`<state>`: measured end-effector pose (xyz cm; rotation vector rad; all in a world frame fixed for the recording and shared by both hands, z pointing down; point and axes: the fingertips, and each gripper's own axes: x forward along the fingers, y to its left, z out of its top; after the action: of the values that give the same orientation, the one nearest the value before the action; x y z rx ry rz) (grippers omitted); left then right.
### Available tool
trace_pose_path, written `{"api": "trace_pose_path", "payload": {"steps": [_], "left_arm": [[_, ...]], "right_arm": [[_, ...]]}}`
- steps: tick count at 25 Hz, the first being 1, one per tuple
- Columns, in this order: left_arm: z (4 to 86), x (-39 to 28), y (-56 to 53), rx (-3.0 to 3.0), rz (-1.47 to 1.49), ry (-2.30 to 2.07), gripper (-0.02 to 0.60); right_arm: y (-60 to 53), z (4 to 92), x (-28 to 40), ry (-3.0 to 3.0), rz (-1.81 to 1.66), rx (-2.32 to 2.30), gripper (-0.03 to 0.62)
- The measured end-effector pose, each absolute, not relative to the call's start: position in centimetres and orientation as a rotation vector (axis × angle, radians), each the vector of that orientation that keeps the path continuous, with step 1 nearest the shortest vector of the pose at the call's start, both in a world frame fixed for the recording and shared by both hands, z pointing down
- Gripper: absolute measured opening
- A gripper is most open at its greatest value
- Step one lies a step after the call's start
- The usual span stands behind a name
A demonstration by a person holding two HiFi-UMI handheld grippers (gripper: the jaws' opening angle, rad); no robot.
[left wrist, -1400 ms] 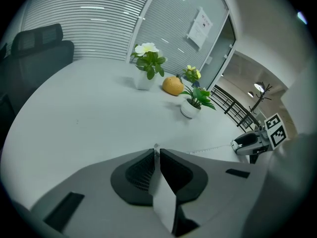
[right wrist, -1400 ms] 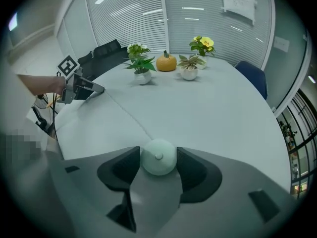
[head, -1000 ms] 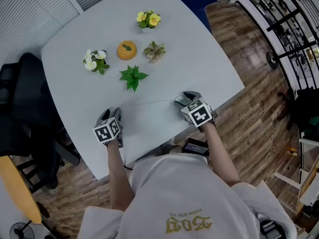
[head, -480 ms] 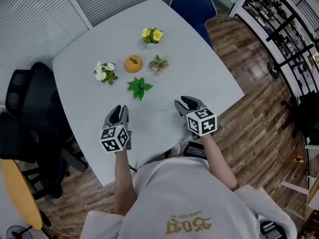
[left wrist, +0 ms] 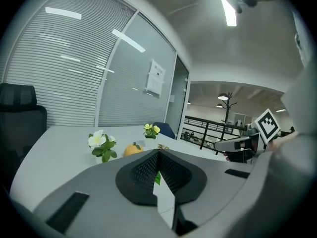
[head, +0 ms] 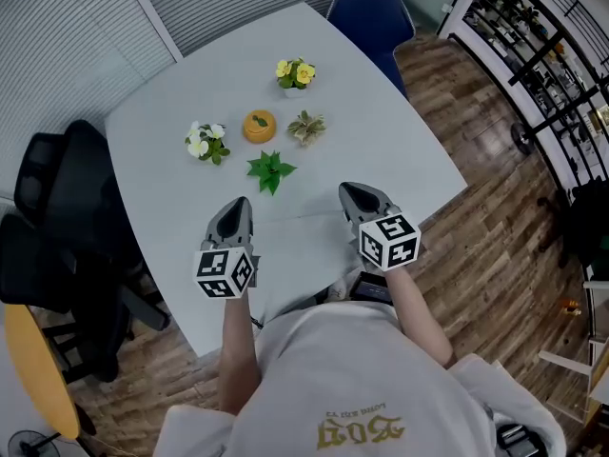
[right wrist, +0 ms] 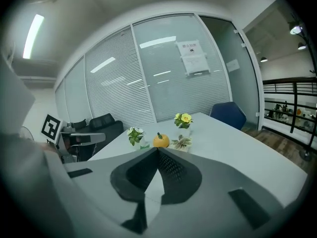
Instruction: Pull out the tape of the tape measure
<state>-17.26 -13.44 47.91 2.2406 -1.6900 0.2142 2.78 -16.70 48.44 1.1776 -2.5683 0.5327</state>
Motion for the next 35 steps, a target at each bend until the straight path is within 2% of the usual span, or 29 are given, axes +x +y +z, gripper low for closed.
{"api": "trace_pose_path", "payload": {"steps": [35], "left_arm": [[48.1,-16.0,-13.3,2.233,0.184,-1.647,0.003]], "right_arm": [[-16.2,49.4,3.7,-2.504,0.459,1.160,0.015]]}}
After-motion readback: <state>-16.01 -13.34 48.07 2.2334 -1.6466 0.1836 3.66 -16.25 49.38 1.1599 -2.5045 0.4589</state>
